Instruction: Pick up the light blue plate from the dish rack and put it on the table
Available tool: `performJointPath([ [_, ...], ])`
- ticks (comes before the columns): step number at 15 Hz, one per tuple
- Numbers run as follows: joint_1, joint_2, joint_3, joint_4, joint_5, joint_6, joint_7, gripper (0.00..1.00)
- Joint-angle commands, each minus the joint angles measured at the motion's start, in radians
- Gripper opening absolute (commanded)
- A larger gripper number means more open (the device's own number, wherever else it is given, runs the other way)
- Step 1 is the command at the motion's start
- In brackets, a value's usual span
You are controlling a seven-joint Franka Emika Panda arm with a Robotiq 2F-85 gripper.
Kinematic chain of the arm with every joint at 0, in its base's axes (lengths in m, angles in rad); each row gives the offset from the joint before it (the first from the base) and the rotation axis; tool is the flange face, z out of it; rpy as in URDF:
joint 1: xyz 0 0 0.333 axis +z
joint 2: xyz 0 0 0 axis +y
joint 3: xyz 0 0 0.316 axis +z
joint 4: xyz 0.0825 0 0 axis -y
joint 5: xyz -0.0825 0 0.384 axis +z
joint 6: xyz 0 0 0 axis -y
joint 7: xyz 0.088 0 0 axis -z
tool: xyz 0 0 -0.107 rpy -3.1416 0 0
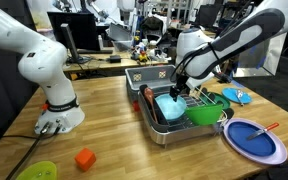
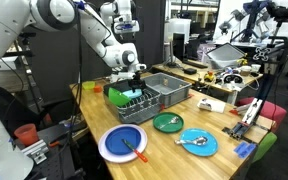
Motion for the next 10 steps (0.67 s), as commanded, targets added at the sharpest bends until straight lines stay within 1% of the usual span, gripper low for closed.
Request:
performJointPath([
  [1,0.017,0.041,-0.02,0.065,-0.01,-0.021,-0.003,1.0],
  [5,0.019,0.07,-0.02,0.104,-0.003,-0.032,-0.008,1.0],
  [6,0.017,0.075,-0.018,0.11,0.002,-0.03,-0.009,0.97],
  [7,0.016,0.08,-0.017,0.117,0.003,-0.031,-0.009,0.85],
  [10,0.018,0.091,-0.017,0.136,0.004,-0.033,-0.011,0.61],
])
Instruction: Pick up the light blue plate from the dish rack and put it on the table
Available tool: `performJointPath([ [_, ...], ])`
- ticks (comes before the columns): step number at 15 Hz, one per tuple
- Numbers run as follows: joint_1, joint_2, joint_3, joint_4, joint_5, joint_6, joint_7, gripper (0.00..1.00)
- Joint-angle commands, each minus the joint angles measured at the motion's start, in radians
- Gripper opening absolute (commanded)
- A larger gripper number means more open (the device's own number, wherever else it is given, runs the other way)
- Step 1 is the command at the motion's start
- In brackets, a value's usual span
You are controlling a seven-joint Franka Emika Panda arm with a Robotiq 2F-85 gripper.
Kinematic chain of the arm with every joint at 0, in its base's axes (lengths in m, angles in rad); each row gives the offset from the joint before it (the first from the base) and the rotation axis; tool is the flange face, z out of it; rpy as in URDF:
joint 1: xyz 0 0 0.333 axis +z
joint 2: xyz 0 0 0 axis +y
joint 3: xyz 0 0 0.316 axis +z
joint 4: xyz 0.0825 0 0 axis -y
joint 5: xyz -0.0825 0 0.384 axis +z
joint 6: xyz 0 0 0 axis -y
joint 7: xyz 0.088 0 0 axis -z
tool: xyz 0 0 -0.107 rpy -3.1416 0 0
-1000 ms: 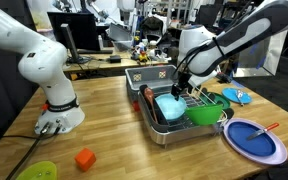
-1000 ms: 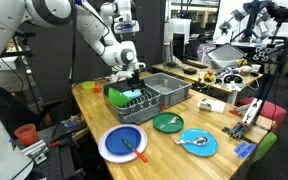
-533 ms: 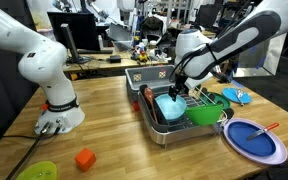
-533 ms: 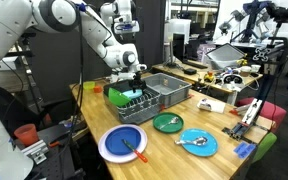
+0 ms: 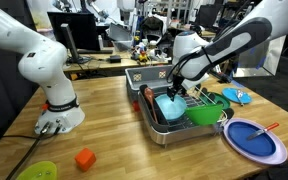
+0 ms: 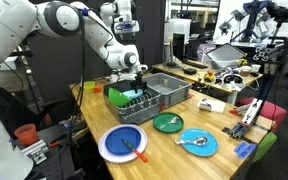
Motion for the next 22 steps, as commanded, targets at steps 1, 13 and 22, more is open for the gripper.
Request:
performJointPath([
  [1,0.006,0.02,-0.006,0.043,0.01,-0.032,-0.012,0.55],
  [13,-0.005,0.022,-0.001,0.052,0.02,-0.04,-0.02,0.32],
  [22,-0.022,0.018,0.005,0.052,0.03,-0.046,-0.043,0.0],
])
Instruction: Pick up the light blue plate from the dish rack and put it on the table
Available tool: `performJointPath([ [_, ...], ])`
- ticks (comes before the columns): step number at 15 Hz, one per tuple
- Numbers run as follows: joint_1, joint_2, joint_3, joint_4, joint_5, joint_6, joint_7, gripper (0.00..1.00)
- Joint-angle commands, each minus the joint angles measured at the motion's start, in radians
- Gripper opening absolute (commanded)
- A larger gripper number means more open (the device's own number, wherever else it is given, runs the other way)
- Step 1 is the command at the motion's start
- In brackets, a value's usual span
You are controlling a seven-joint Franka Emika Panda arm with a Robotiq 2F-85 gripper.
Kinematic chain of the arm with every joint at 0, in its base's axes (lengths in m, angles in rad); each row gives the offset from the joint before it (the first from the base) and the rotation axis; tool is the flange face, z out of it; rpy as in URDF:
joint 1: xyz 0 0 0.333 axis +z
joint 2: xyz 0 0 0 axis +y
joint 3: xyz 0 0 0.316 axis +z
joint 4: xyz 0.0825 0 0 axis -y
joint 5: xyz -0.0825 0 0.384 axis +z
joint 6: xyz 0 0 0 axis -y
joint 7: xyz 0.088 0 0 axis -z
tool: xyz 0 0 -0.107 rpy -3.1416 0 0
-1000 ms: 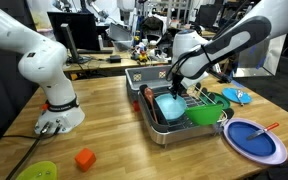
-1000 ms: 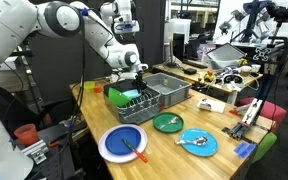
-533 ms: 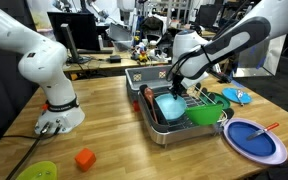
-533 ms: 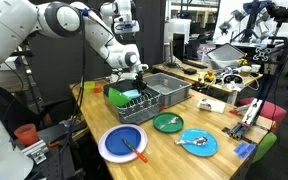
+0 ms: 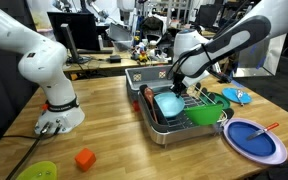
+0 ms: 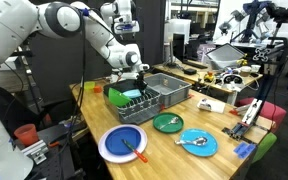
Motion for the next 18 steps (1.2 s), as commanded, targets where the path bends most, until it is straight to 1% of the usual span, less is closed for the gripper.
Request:
performJointPath([
  [1,-0.014,0.005,0.005,0.015,0.025,-0.021,-0.02,0.01],
  [8,-0.063,-0.059,0.021,-0.05,0.072,0.012,-0.051,0.01],
  [12,-0.1,-0.095,0.031,-0.107,0.109,0.016,-0.085,0.01],
  [15,-0.126,-0.133,0.053,-0.16,0.139,0.02,-0.126,0.01],
  [18,-0.163,-0.189,0.099,-0.22,0.2,0.036,-0.181,0.01],
])
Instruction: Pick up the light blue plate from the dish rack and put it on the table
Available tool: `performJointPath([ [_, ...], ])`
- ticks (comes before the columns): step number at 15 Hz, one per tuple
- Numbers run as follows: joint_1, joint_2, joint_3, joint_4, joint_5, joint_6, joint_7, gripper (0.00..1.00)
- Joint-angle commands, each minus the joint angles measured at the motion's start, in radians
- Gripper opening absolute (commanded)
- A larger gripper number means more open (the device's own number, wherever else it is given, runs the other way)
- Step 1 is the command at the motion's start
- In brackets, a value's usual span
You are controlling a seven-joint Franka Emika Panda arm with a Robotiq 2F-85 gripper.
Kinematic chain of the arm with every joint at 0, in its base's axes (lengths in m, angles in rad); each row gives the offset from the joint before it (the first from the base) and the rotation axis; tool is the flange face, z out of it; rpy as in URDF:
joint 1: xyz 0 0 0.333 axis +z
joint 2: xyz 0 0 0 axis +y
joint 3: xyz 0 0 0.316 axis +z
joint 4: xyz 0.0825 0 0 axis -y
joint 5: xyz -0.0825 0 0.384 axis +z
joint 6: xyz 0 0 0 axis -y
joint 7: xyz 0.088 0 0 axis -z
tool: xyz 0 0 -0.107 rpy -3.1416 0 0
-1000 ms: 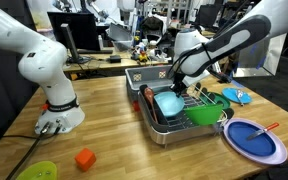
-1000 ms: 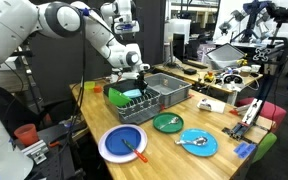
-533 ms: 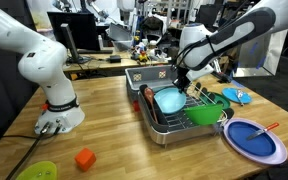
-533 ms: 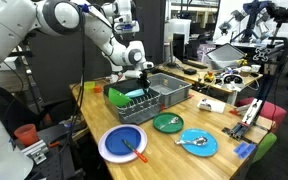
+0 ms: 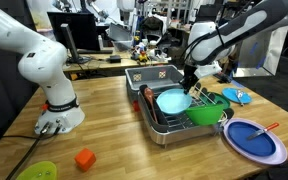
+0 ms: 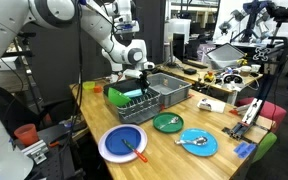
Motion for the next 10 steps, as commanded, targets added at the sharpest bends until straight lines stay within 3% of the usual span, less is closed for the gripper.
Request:
performJointPath([
  [1,-0.059,-0.093,0.07,-0.112,0.078,0.034,-0.082,0.01],
  [10,-0.139,-0.261,0.128,-0.232,0.271,0.129,-0.168,0.01],
])
